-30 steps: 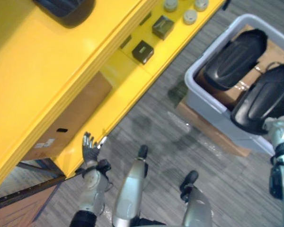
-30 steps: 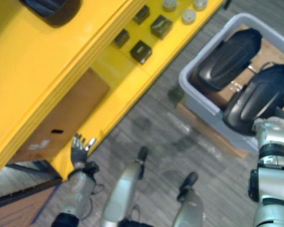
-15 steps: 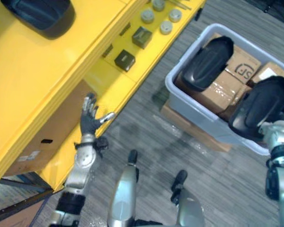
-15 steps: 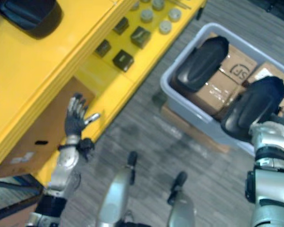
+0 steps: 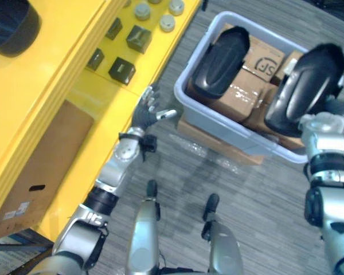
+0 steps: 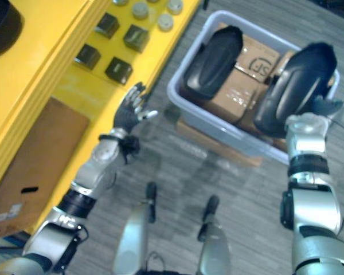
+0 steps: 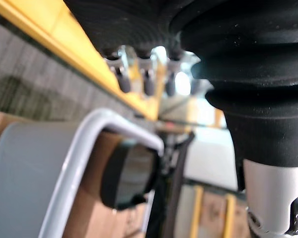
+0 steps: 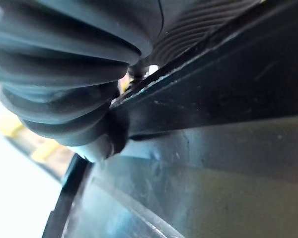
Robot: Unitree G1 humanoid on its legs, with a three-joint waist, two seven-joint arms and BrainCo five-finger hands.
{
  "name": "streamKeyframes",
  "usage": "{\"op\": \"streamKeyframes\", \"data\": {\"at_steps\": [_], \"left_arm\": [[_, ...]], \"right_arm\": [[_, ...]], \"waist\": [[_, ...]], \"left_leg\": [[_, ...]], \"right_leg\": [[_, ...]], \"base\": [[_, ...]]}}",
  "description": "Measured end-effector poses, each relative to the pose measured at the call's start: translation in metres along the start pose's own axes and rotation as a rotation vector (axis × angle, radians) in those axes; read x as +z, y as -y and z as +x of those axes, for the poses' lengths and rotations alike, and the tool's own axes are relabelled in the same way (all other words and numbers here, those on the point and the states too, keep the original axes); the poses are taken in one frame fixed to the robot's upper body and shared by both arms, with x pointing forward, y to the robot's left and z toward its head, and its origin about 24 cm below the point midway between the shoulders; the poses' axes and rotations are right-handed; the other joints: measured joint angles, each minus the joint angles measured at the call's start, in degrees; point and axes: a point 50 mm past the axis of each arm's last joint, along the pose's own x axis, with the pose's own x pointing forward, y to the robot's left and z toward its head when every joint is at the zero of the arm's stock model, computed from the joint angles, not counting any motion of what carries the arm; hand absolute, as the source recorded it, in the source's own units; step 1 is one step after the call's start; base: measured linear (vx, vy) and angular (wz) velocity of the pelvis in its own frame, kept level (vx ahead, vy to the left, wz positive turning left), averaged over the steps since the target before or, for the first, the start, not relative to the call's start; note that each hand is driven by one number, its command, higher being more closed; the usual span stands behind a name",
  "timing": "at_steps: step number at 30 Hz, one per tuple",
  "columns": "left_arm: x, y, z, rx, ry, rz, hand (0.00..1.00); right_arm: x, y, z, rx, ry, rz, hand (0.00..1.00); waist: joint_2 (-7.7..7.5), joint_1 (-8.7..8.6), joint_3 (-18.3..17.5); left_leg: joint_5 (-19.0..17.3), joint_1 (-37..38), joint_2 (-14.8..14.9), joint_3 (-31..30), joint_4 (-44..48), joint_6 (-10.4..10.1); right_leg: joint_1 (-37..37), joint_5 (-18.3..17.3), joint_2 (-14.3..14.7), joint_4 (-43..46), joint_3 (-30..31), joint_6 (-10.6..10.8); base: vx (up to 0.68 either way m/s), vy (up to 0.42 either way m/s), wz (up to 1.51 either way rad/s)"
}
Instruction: Walk over and take plastic housings, then place them on the shelf
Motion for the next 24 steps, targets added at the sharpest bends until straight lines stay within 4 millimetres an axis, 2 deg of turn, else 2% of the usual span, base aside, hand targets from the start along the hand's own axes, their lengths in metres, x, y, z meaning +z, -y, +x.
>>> {"op": "streamKeyframes", "data": {"at_steps": [3,7,13,18,24], "left_arm": [[-0.003,0.007,0.001,-0.017,-0.023,-0.039,0.0],[-0.008,0.007,0.007,-0.039,-0.073,-0.054,0.0],[-0.005,0.004,0.021,-0.07,-0.118,-0.116,0.0],[-0.012,0.004,0.021,-0.106,-0.18,-0.296,0.0],[-0.019,0.008,0.023,-0.145,-0.241,-0.445,0.0]], "right_arm": [[0.023,0.001,-0.002,-0.027,0.111,0.041,1.0],[0.047,-0.005,-0.013,-0.009,0.283,0.036,1.0],[0.058,-0.011,-0.02,0.012,0.407,0.007,1.0],[0.067,-0.015,-0.026,0.051,0.527,-0.011,1.0],[0.068,-0.024,-0.04,0.122,0.656,-0.073,1.0]], "waist": [[0.0,-0.65,0.0],[0.0,-1.45,0.0],[-0.14,-2.89,-0.08],[-0.54,-4.53,-0.05],[-1.47,-5.3,-0.11]], "left_leg": [[0.01,0.16,-0.01,0.05,0.02,0.0],[0.03,1.69,-0.02,0.98,-0.26,-0.01],[0.2,3.76,-0.17,2.34,-1.4,0.01],[0.7,6.45,-0.06,2.99,-3.04,-0.33],[0.92,9.48,0.0,3.51,-4.63,-0.53]], "right_leg": [[-0.01,-0.01,-0.01,0.29,0.16,-0.01],[0.25,-0.06,-0.12,1.04,1.35,-0.04],[0.76,-0.19,-0.35,1.71,2.57,-0.09],[2.4,-0.34,-0.21,1.4,3.1,-0.15],[4.8,-0.31,-0.14,0.58,3.26,-0.17]], "base": [[0.0,0.0,0.0],[0.01,0.004,-0.09],[-0.01,0.009,-0.1],[0.01,-0.002,-0.06],[0.02,0.002,-0.02]]}}
